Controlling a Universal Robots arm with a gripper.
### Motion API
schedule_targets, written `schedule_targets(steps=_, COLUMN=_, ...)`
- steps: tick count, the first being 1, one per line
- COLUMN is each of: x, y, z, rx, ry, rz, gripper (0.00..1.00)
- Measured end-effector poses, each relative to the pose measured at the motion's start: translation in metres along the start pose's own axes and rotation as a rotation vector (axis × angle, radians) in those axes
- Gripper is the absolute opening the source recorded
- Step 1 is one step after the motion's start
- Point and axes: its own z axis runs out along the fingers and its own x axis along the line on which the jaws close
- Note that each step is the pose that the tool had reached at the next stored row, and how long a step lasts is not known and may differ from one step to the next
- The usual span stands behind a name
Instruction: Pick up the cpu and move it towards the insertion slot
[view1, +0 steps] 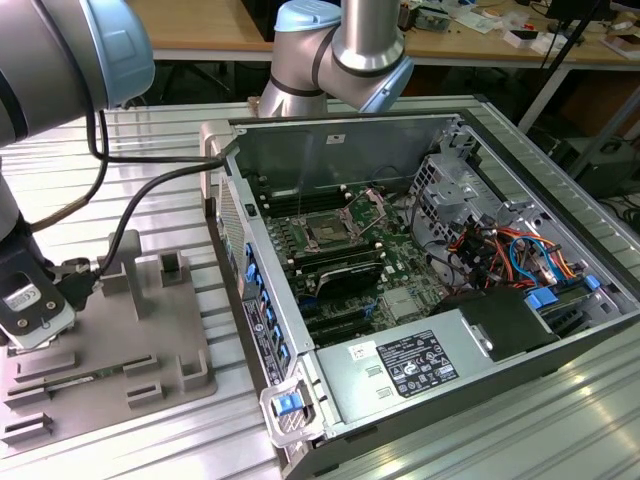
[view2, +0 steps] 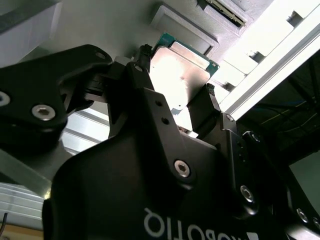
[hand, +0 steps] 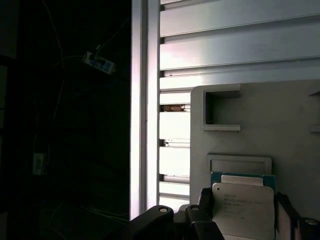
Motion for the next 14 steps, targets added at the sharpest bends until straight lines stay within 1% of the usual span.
schedule_targets(steps=9, x=0.0001, y=0.0003, z=-0.0085, rx=0.0000, ry=0.0000, rz=0.000, gripper=0.55)
schedule_targets(steps=14, x=0.0002, y=0.0004, z=-0.0106, rx=0.0000, ry=-0.0001, rz=0.000, gripper=0.55)
